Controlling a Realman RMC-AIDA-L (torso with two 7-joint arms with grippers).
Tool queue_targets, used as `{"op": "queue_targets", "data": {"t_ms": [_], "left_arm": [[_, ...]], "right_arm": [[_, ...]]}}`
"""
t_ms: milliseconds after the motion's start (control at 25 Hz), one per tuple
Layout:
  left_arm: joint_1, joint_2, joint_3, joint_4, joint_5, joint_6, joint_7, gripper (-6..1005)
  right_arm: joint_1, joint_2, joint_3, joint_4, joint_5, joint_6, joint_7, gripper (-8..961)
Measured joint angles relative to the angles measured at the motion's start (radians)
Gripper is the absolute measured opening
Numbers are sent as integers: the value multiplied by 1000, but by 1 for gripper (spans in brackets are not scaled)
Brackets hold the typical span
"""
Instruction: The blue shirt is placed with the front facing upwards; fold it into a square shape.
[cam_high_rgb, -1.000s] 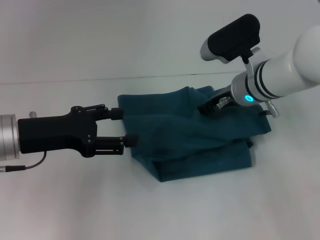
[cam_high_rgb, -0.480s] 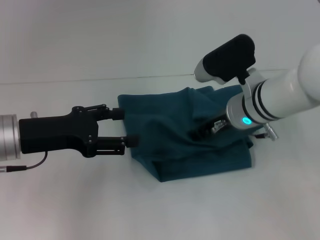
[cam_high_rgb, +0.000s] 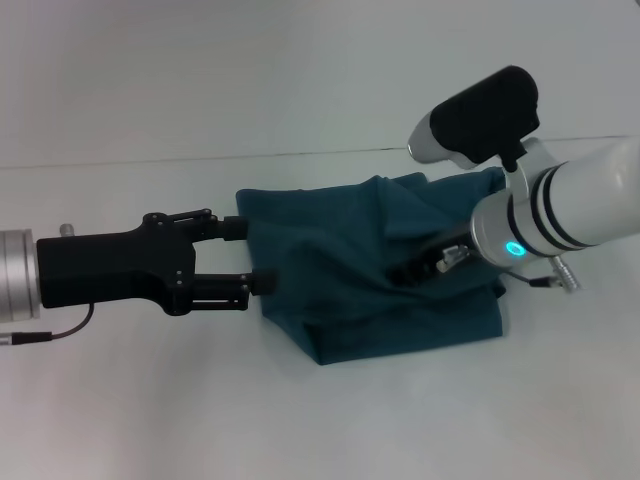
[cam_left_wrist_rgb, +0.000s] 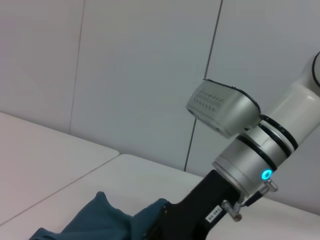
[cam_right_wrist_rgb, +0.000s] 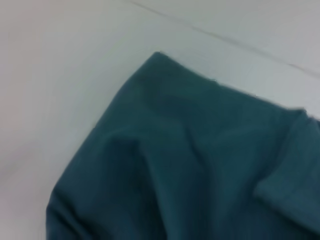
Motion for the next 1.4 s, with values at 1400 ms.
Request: {"op": "queue_targets", "data": {"t_ms": [1400], "left_arm": [[3,-5,-12,3,-37,-4,10,861]], "right_arm": [[111,-1,106,156,-110,98,-5,476]]}}
